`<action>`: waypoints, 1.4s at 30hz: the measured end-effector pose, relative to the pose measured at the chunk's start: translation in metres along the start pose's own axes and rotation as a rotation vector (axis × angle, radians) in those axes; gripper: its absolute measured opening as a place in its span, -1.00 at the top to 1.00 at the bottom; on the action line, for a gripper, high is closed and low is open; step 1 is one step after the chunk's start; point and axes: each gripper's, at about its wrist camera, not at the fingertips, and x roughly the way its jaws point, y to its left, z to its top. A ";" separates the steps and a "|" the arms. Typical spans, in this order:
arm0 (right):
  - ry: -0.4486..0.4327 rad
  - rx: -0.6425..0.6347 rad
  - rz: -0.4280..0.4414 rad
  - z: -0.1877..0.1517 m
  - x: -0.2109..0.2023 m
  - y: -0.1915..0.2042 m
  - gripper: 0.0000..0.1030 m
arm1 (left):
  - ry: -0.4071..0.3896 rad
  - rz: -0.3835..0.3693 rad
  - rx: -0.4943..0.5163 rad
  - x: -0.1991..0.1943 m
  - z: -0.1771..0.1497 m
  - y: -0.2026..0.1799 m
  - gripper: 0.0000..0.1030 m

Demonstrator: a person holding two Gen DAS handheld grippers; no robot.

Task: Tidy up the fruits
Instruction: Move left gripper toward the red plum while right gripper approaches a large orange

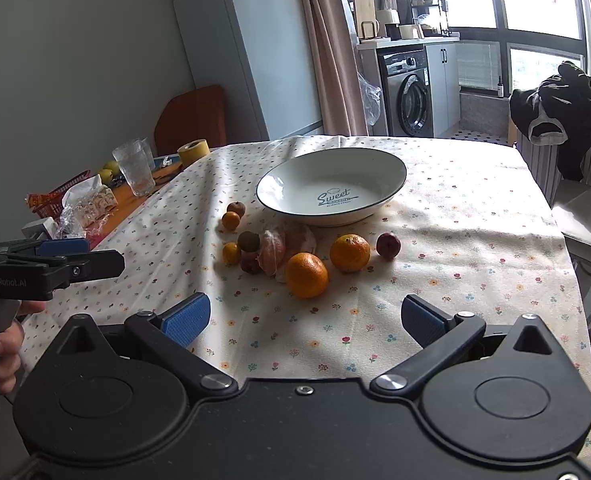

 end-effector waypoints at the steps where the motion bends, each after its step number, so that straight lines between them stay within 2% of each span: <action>1: 0.001 0.004 0.003 0.000 0.001 -0.001 -1.00 | -0.001 -0.003 -0.002 0.002 -0.001 0.001 -1.00; 15: -0.039 0.036 0.009 -0.004 0.022 -0.022 -1.00 | 0.027 -0.027 -0.031 0.036 -0.005 -0.001 -0.97; 21: -0.024 0.087 0.028 -0.005 0.035 -0.035 -1.00 | 0.026 -0.024 -0.039 0.050 -0.005 -0.004 -0.95; 25: -0.019 0.091 0.037 -0.005 0.042 -0.040 -0.97 | 0.037 -0.018 -0.048 0.062 -0.004 -0.007 -0.76; 27: -0.022 0.082 0.040 -0.004 0.045 -0.041 -0.90 | 0.038 -0.022 -0.060 0.068 -0.004 -0.007 -0.63; 32: -0.003 0.086 0.078 -0.003 0.056 -0.043 -0.62 | 0.046 -0.047 -0.080 0.083 -0.005 -0.007 -0.47; 42: 0.032 0.033 0.123 0.001 0.084 -0.031 -0.35 | 0.074 -0.071 -0.116 0.106 -0.008 -0.004 -0.07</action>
